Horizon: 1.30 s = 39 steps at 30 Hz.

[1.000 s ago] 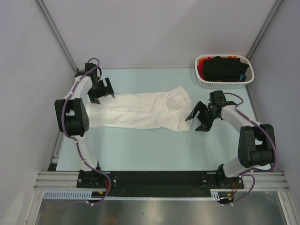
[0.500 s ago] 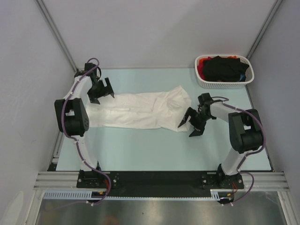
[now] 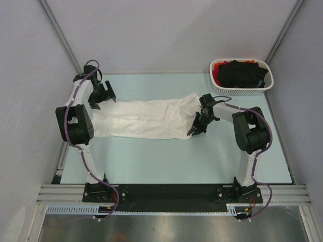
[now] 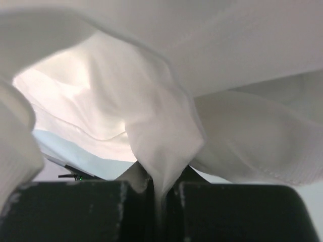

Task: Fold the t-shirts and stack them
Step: Rotate the tshirt 90 degrees

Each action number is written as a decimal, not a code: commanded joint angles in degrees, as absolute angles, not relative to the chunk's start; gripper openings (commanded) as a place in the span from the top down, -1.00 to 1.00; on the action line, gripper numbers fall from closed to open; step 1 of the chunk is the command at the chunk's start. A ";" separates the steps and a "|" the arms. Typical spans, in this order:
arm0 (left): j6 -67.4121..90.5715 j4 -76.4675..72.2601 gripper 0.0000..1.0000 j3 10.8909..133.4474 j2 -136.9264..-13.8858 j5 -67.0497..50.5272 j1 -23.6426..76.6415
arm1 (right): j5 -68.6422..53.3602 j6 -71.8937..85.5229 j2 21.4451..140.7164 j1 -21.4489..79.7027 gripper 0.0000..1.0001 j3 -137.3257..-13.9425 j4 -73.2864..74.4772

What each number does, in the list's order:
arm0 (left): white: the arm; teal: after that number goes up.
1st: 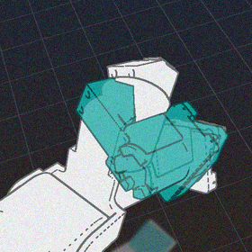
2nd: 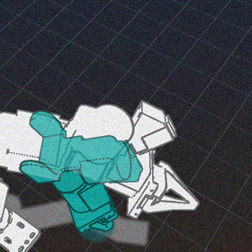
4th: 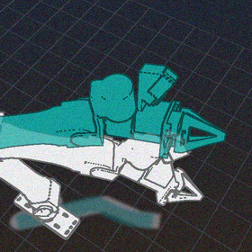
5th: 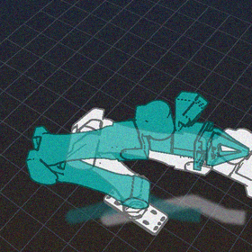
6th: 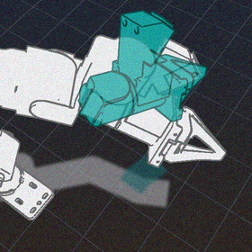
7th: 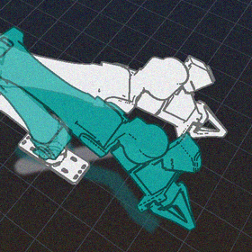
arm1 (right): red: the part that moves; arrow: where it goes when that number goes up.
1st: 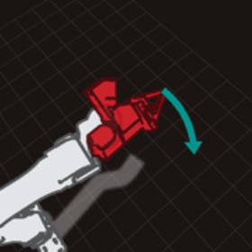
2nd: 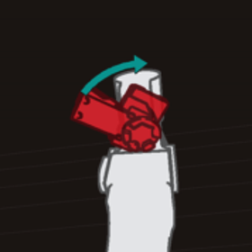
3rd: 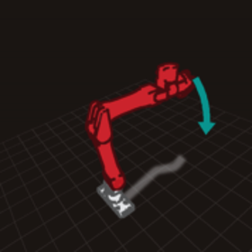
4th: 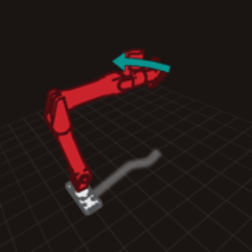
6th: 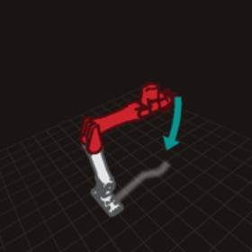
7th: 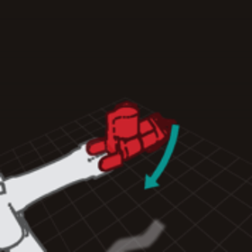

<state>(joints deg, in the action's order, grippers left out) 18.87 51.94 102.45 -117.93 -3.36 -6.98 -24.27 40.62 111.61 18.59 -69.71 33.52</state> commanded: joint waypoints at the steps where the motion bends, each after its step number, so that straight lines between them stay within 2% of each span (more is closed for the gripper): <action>1: 18.02 52.29 -0.99 106.61 -119.97 -1.50 -9.49 | -19.43 39.20 113.03 19.07 1.00 -73.64 35.15; 12: 18.54 52.91 -0.99 114.78 -129.01 1.22 -13.71 | -19.25 38.41 112.59 19.16 1.00 -75.50 37.18; 19: 19.51 53.00 -0.99 120.76 -134.28 -1.49 -15.38 | -19.16 38.58 111.71 19.25 1.00 -74.71 37.36; 20: 19.69 53.69 -0.94 121.46 -135.25 -2.10 -15.64 | -19.33 38.67 111.80 19.25 1.00 -74.71 37.27; 21: 19.77 53.88 -0.78 122.42 -136.31 -2.63 -15.82 | -19.60 38.76 111.80 19.25 1.00 -74.79 37.35; 23: 20.13 54.14 -0.58 122.87 -138.25 -2.55 -15.91 | -19.77 38.76 111.97 19.25 1.00 -75.15 37.53; 25: 20.39 54.31 -0.08 123.57 -139.39 -3.34 -15.91 | -19.78 38.76 111.97 19.16 1.00 -75.67 37.97; 26: 20.74 55.36 0.33 124.01 -140.44 -3.25 -15.91 | -19.86 38.67 111.97 19.16 1.00 -76.02 38.14; 28: 21.36 55.72 0.69 124.19 -140.89 -3.69 -15.91 | -19.69 38.41 112.24 19.07 1.00 -77.07 38.76; 29: 21.44 56.07 0.98 124.19 -140.98 -4.13 -15.91 | -19.69 38.23 112.41 19.07 1.00 -77.52 38.93; 35: 21.53 57.48 0.99 123.14 -139.31 -1.59 -16.00 | -16.36 36.04 114.34 18.63 1.00 -83.22 42.27; 39: 21.88 58.88 1.00 118.93 -136.15 -0.09 -16.17 | -9.86 33.23 116.44 18.02 1.00 -88.32 44.82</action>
